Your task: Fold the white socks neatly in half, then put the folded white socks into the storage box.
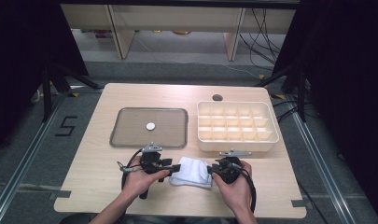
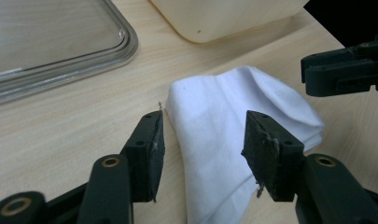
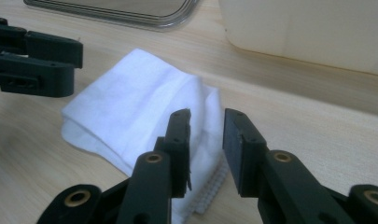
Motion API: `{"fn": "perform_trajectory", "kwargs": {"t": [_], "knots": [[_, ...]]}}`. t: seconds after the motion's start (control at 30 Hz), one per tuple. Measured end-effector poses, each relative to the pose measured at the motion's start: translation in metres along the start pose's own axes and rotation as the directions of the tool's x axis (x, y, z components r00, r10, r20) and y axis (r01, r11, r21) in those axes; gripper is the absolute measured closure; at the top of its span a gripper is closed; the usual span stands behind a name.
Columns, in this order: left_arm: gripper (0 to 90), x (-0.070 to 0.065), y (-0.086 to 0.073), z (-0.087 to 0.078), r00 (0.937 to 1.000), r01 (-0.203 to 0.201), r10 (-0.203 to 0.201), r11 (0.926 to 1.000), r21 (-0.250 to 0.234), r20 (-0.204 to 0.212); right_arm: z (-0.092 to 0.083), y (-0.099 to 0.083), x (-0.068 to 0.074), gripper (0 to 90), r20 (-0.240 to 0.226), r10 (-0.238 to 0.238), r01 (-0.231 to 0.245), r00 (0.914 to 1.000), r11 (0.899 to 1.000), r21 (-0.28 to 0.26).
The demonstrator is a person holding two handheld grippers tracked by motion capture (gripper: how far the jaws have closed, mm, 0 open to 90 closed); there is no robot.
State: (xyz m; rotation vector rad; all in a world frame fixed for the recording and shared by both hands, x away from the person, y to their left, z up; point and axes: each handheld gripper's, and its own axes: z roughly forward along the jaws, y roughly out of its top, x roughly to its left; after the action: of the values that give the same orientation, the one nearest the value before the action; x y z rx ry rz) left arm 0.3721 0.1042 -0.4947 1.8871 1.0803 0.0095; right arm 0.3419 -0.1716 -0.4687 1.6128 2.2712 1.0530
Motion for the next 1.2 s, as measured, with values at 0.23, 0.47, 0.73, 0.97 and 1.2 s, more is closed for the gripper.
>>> {"fn": "perform_trajectory", "kwargs": {"t": [0.23,0.47,0.73,0.97,1.2], "knots": [[46.3,0.002,-0.001,-0.002,1.0,0.007,-0.007,1.0,0.005,0.001,0.0,-0.002,-0.006,67.9,0.002,0.026,-0.026,0.9997,1.0,-0.008],[46.8,0.003,-0.002,-0.003,0.999,0.039,-0.039,0.9992,-0.001,0.02,0.0,-0.005,-0.006,66.2,-0.009,0.059,-0.059,0.9982,0.998,-0.025],[48.5,0.004,-0.004,-0.003,0.9995,0.025,-0.025,0.9997,0.002,0.021,0.001,-0.004,-0.008,65.9,-0.015,0.036,-0.036,0.9992,0.999,0.0],[49.8,0.009,-0.004,0.0,0.9978,0.058,-0.059,0.9982,0.012,0.031,0.003,0.0,-0.007,64.9,-0.01,0.04,-0.04,0.9992,0.999,-0.004],[51.9,0.013,-0.003,0.006,0.9954,0.09,-0.092,0.9951,0.041,0.03,0.006,-0.001,-0.006,64.2,-0.03,0.037,-0.037,0.9988,0.999,0.014]]}}
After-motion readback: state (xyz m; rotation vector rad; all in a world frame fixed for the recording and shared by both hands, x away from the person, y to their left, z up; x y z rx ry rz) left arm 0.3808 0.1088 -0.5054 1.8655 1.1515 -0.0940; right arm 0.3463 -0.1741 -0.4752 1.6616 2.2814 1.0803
